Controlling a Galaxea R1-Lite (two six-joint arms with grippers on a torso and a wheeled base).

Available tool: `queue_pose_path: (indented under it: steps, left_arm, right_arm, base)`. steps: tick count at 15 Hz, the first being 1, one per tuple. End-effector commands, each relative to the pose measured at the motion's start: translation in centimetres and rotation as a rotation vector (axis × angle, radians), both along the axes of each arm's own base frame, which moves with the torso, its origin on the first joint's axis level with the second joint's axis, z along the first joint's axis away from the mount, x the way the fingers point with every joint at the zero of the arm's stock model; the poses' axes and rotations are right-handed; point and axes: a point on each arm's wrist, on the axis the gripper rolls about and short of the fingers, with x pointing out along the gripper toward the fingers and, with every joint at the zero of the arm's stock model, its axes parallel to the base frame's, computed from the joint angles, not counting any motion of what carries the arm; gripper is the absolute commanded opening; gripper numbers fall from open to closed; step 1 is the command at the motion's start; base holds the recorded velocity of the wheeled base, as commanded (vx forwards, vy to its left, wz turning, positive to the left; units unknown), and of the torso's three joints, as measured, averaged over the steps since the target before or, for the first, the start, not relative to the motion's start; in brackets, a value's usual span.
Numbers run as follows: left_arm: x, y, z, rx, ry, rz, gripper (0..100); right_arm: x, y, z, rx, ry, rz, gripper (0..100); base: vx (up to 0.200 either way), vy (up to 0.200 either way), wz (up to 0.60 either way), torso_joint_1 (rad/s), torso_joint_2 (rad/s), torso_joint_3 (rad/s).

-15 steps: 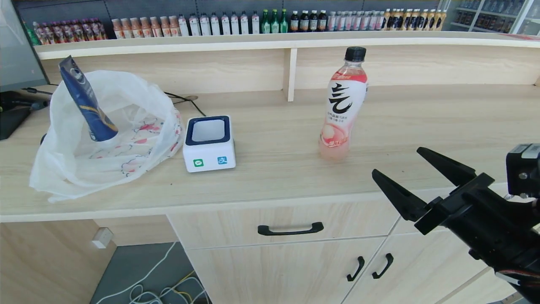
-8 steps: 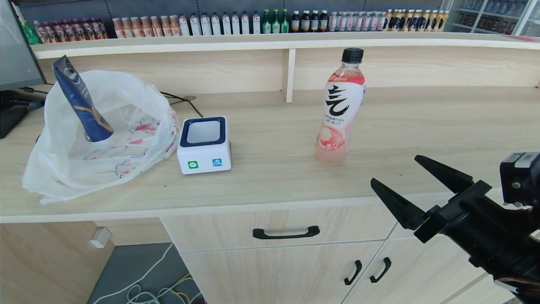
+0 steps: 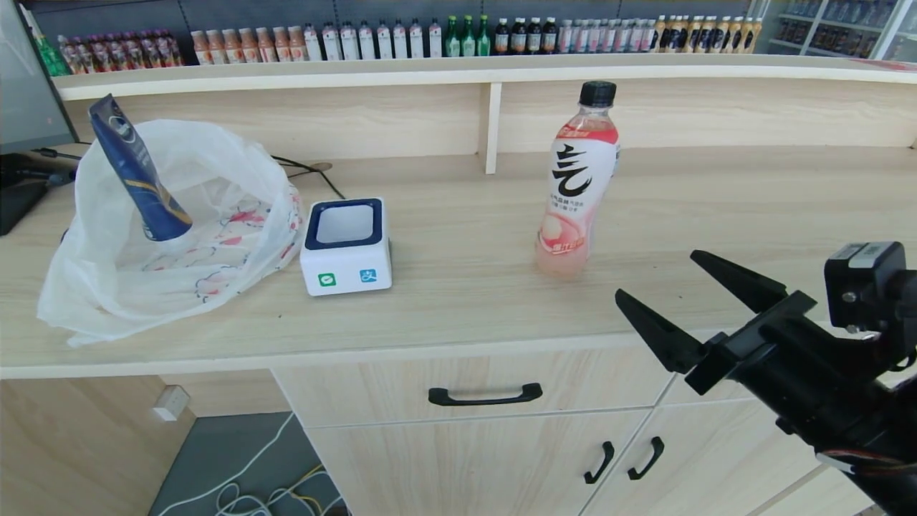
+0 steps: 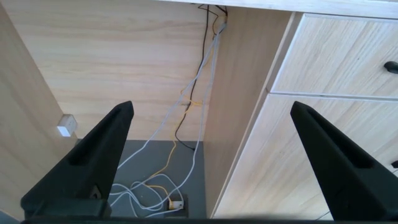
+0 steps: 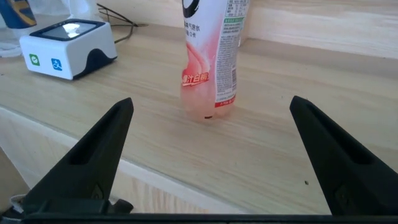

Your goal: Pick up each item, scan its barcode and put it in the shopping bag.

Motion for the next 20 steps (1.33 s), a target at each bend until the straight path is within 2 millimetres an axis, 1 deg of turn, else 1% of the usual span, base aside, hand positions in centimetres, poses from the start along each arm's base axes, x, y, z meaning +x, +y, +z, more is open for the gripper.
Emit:
queue_pose_path:
  steps: [1,5,7,8,12,15,19,20]
  left_arm:
    - [0.0,0.0,0.0,-0.001,0.0,0.001,100]
    - [0.0,0.0,0.0,-0.001,0.0,0.001,100]
    - [0.0,0.0,0.0,-0.001,0.001,-0.001,100]
    - [0.0,0.0,0.0,-0.001,0.001,0.001,100]
    - [0.0,0.0,0.0,-0.001,0.0,0.001,100]
    - [0.0,0.0,0.0,-0.001,0.0,0.001,100]
    - [0.0,0.0,0.0,-0.001,0.0,0.001,100]
    - [0.0,0.0,0.0,-0.001,0.001,0.001,100]
  right_arm:
    - [1.2,0.7,1.0,0.015,-0.024,-0.004,100]
    - [3.2,1.8,2.2,-0.017,0.034,-0.007,100]
    - [4.9,2.7,3.2,-0.011,0.03,-0.01,100]
    - [5.4,2.4,3.3,-0.014,0.037,-0.038,100]
    - [6.3,2.9,4.0,-0.025,0.058,-0.035,100]
    - [7.5,3.6,4.5,-0.023,0.057,-0.033,100]
    - [8.9,4.8,4.9,-0.02,0.05,-0.021,100]
    - [9.1,4.9,4.7,-0.023,0.055,-0.022,100]
  base:
    - [0.0,0.0,0.0,0.0,0.0,0.0]
    - [0.0,0.0,0.0,0.0,0.0,0.0]
    - [0.0,0.0,0.0,0.0,0.0,0.0]
    - [0.0,0.0,0.0,0.0,0.0,0.0]
    - [0.0,0.0,0.0,0.0,0.0,0.0]
    - [0.0,0.0,0.0,0.0,0.0,0.0]
    - [0.0,0.0,0.0,0.0,0.0,0.0]
    - [0.0,0.0,0.0,0.0,0.0,0.0]
